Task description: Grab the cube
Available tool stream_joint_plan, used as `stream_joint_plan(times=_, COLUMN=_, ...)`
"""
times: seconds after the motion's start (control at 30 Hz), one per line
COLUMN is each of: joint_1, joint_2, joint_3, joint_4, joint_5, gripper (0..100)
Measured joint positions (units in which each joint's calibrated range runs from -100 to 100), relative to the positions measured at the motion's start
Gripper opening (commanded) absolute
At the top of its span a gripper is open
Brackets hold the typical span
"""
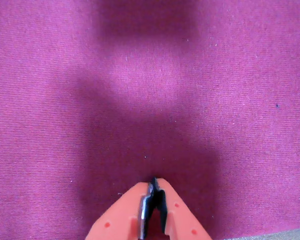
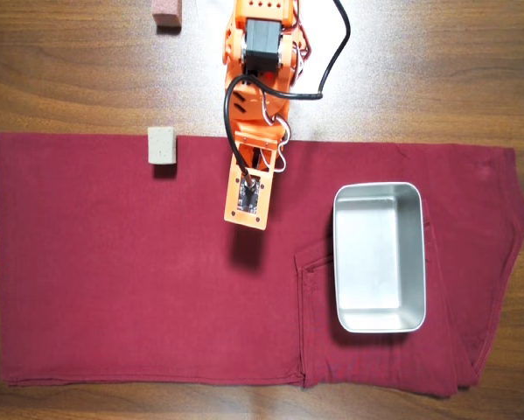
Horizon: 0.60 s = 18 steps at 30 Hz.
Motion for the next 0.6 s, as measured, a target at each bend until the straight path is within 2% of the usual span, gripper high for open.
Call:
stream_joint_plan(times=0.27, joint_1=-1.2, joint_2=0.0, joint_3=0.0, joint_4=0.0, joint_5=-0.1, gripper=0)
stream_joint_plan(times=0.37, joint_1=-0.4, joint_2=1.1, joint_3=-0.2, joint_4=-0.3, joint_5=0.4, gripper=6)
stream_joint_plan(times=0.47, joint_1=1.3, joint_2=18.8, joint_3=-11.3, joint_4=-2.9, joint_5=2.1, gripper=13)
stream_joint_plan(times=0.6, joint_1=6.3, joint_2=45.9, joint_3=-42.4, joint_4=0.8, joint_5=4.2, gripper=18)
